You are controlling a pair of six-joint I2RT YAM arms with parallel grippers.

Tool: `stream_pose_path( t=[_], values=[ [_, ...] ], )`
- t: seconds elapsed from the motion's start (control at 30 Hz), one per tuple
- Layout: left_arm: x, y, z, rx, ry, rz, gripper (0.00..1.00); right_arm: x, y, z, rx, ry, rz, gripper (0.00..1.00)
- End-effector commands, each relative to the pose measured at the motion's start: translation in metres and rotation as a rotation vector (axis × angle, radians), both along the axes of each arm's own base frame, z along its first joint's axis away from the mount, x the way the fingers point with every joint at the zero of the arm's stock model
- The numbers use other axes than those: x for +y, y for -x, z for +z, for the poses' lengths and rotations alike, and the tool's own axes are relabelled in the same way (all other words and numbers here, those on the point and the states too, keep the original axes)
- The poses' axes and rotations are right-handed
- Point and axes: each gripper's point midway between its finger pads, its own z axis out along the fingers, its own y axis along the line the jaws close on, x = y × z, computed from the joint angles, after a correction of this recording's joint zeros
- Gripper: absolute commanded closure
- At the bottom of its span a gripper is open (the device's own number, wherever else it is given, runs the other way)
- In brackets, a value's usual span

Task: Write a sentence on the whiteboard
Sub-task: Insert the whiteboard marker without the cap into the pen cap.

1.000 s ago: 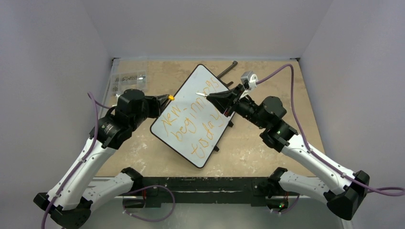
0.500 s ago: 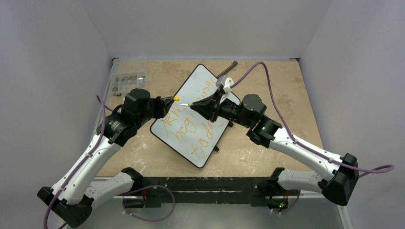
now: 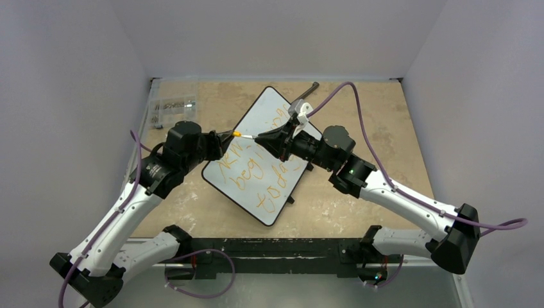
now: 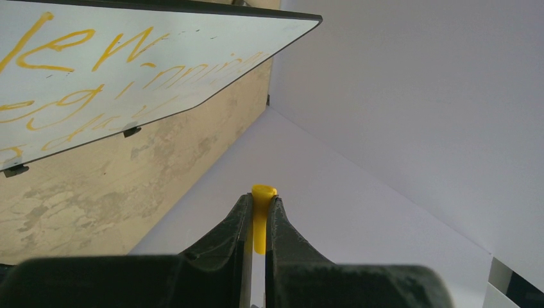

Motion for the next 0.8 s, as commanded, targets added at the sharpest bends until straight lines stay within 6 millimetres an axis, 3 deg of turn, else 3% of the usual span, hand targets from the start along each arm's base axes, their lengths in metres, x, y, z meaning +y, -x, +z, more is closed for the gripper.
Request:
stream_pose_path(
  t=[0.0,0.77],
  values=[
    [0.002,-0.001,0.010,-0.037,0.031,0.014,1.00,0.001,-0.006,0.029,-0.048,-0.057,-0.037,1.00],
    [0.007,0.003,0.015,-0.055,0.026,0.021,1.00,-0.014,-0.008,0.033,-0.032,-0.086,-0.107,1.00]
  ],
)
